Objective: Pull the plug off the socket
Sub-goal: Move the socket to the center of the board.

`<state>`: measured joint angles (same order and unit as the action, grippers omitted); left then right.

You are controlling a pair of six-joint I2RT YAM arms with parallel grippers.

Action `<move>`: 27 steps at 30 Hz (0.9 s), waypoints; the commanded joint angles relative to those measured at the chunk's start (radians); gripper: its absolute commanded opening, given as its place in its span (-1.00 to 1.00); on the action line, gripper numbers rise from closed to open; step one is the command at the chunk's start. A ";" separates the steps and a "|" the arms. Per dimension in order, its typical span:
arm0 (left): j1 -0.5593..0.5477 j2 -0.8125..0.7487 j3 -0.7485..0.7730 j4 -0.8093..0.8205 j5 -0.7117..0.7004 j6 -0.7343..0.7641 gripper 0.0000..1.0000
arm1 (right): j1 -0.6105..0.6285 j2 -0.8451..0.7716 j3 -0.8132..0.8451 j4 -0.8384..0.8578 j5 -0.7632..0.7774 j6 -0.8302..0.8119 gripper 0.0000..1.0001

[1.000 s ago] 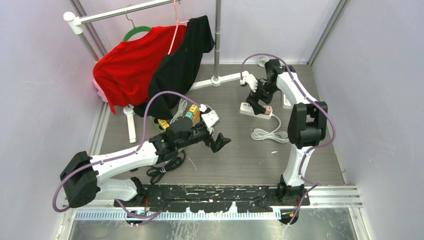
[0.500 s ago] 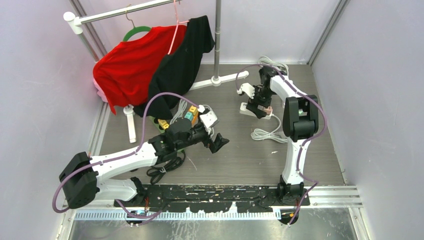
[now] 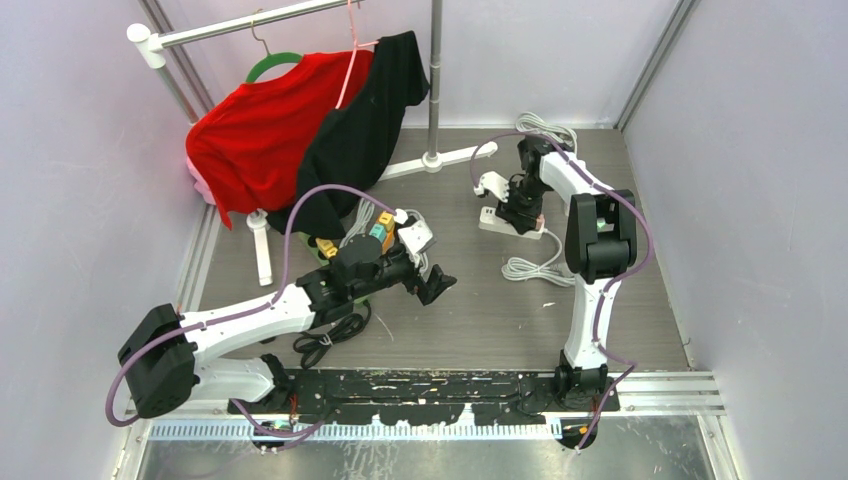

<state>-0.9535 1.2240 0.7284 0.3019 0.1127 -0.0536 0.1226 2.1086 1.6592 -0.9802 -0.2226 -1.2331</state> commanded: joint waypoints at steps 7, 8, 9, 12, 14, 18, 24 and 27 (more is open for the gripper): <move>0.026 -0.023 -0.007 0.044 -0.004 -0.046 0.89 | 0.041 -0.086 0.006 -0.113 -0.109 -0.142 -0.22; 0.033 -0.023 -0.003 0.026 -0.010 -0.059 0.88 | 0.051 -0.101 -0.001 -0.123 -0.115 -0.163 -0.24; 0.043 -0.023 0.003 0.003 -0.014 -0.080 0.88 | 0.060 -0.118 -0.010 -0.131 -0.118 -0.187 -0.27; 0.082 -0.029 0.016 -0.051 -0.012 -0.147 0.88 | 0.086 -0.187 -0.063 -0.143 -0.129 -0.276 -0.30; 0.106 -0.038 0.013 -0.070 -0.011 -0.183 0.89 | 0.108 -0.240 -0.119 -0.141 -0.140 -0.358 -0.31; 0.173 -0.061 -0.015 -0.078 0.011 -0.269 0.88 | 0.167 -0.329 -0.242 -0.151 -0.149 -0.500 -0.37; 0.222 -0.066 -0.086 0.002 0.062 -0.325 0.87 | 0.297 -0.482 -0.487 -0.054 -0.131 -0.593 -0.35; 0.226 -0.071 -0.122 0.041 0.065 -0.324 0.87 | 0.378 -0.551 -0.606 0.016 -0.103 -0.608 -0.32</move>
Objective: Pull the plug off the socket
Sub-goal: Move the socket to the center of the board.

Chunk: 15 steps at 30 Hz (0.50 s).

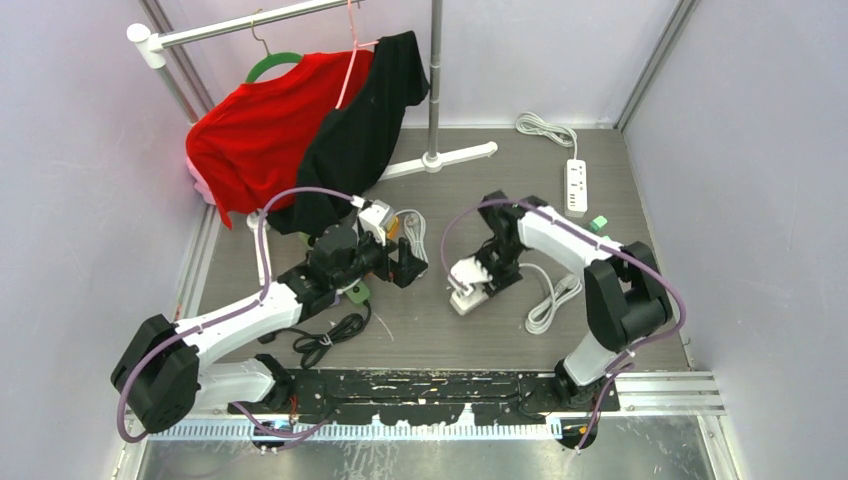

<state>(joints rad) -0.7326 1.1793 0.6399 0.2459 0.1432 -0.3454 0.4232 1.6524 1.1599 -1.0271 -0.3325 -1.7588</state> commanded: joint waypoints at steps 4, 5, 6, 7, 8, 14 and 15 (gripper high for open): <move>0.009 -0.025 -0.055 0.117 0.043 -0.032 0.87 | 0.150 -0.144 -0.181 0.079 0.014 -0.055 -0.26; 0.009 -0.022 -0.057 0.121 0.046 -0.032 0.87 | 0.163 -0.149 -0.191 0.085 0.019 -0.024 -0.20; 0.010 -0.018 -0.059 0.127 0.052 -0.033 0.87 | 0.172 -0.153 -0.199 0.089 0.022 -0.010 -0.14; 0.010 -0.014 -0.060 0.135 0.061 -0.032 0.87 | 0.178 -0.155 -0.206 0.091 0.025 -0.003 -0.05; 0.010 -0.010 -0.063 0.140 0.068 -0.033 0.87 | 0.184 -0.157 -0.214 0.095 0.027 0.003 0.05; 0.009 0.005 -0.067 0.166 0.100 -0.047 0.87 | 0.191 -0.168 -0.236 0.115 0.026 0.064 0.53; 0.010 0.006 -0.068 0.168 0.102 -0.049 0.86 | 0.190 -0.170 -0.236 0.117 0.025 0.073 0.57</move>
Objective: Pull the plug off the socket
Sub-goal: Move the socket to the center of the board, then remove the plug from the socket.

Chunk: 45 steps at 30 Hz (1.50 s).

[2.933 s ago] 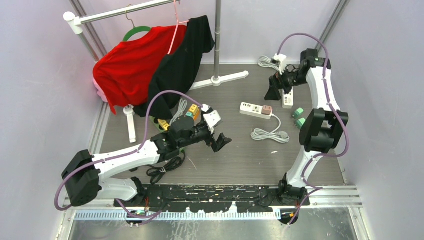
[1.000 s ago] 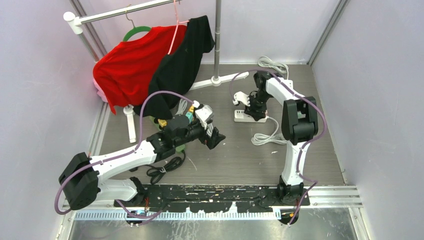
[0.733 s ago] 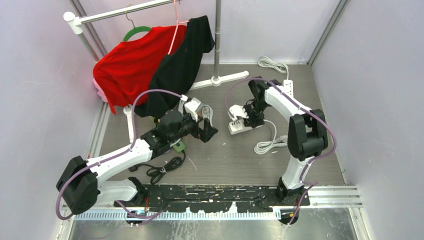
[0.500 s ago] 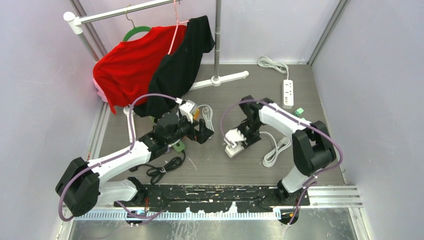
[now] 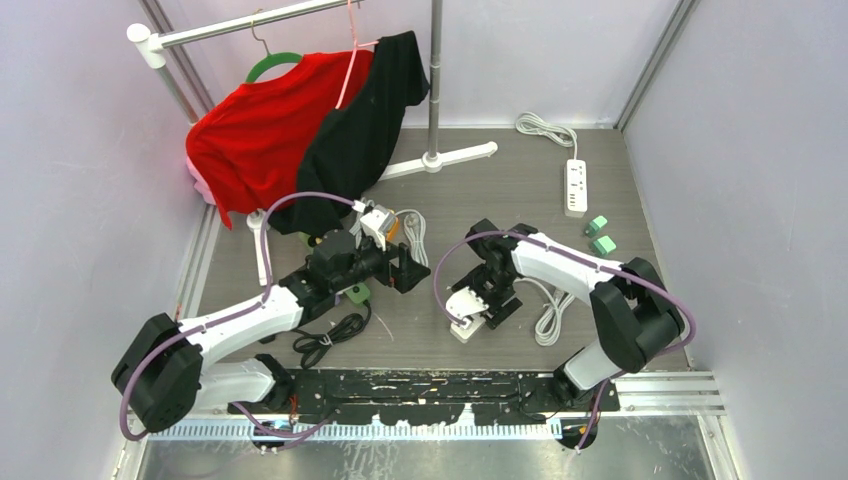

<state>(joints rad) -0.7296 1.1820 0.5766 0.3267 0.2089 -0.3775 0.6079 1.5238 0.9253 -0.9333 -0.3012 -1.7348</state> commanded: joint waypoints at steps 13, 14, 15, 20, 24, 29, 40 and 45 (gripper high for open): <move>0.007 -0.046 -0.030 0.096 0.059 -0.051 0.86 | 0.006 -0.144 0.148 -0.233 -0.134 0.168 0.79; 0.007 -0.053 -0.031 0.095 0.057 -0.049 0.86 | 0.001 -0.163 0.149 -0.259 -0.148 0.169 0.79; 0.007 -0.061 -0.033 0.092 0.055 -0.049 0.86 | -0.012 -0.177 0.149 -0.284 -0.168 0.166 0.79; 0.007 -0.091 -0.030 0.089 0.061 -0.065 0.87 | -0.139 -0.239 0.187 -0.376 -0.308 0.226 0.79; 0.006 -0.065 -0.008 0.094 0.066 -0.128 0.89 | -0.251 -0.283 0.231 -0.364 -0.424 0.394 0.79; 0.007 -0.003 0.040 0.096 0.132 -0.189 0.87 | -0.357 -0.338 0.231 -0.231 -0.531 0.697 0.80; -0.096 0.042 0.132 -0.045 0.058 -0.143 0.86 | -0.533 -0.397 0.181 0.007 -0.530 1.245 0.99; -0.205 0.078 0.234 -0.254 -0.089 -0.061 0.84 | -0.566 -0.358 0.224 -0.044 -0.490 1.322 1.00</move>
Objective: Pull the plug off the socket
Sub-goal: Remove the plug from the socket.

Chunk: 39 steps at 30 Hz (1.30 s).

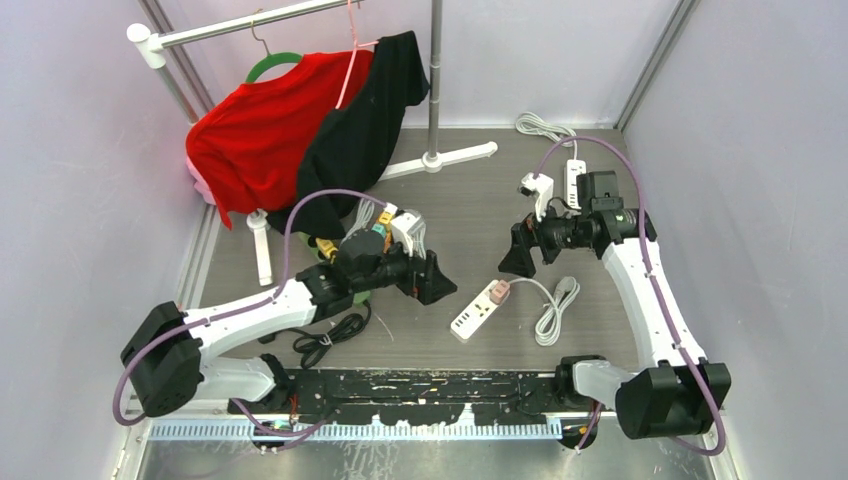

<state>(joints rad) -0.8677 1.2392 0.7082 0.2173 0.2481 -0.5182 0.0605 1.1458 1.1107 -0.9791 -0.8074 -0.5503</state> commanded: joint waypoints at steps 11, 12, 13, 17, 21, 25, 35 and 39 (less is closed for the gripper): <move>-0.281 0.155 0.249 -0.392 -0.427 0.097 0.77 | -0.036 0.197 0.219 -0.186 0.091 0.138 1.00; -0.293 0.164 0.254 -0.406 -0.435 0.072 0.76 | -0.036 0.190 0.214 -0.177 0.098 0.145 1.00; -0.311 0.168 0.250 -0.403 -0.446 0.053 0.76 | -0.036 0.181 0.209 -0.174 0.105 0.147 1.00; -0.379 0.182 0.188 -0.287 -0.495 0.039 0.69 | -0.036 0.134 0.160 -0.123 0.154 0.169 1.00; -0.404 0.232 0.172 -0.209 -0.505 0.034 0.62 | -0.036 0.104 0.085 -0.045 0.162 0.204 1.00; -0.424 0.290 0.213 -0.265 -0.543 -0.008 0.61 | -0.065 0.086 0.017 0.084 0.151 0.310 1.00; -0.431 0.434 0.269 -0.201 -0.621 0.044 0.64 | -0.118 0.061 -0.115 0.178 0.050 0.329 1.00; -0.431 0.468 0.277 -0.142 -0.590 0.052 0.64 | -0.117 0.110 -0.062 0.092 0.026 0.296 1.00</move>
<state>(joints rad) -1.2922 1.6920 0.9474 -0.0391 -0.3298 -0.4870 -0.0589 1.2324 1.0046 -0.8795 -0.7174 -0.2447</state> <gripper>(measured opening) 0.820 0.998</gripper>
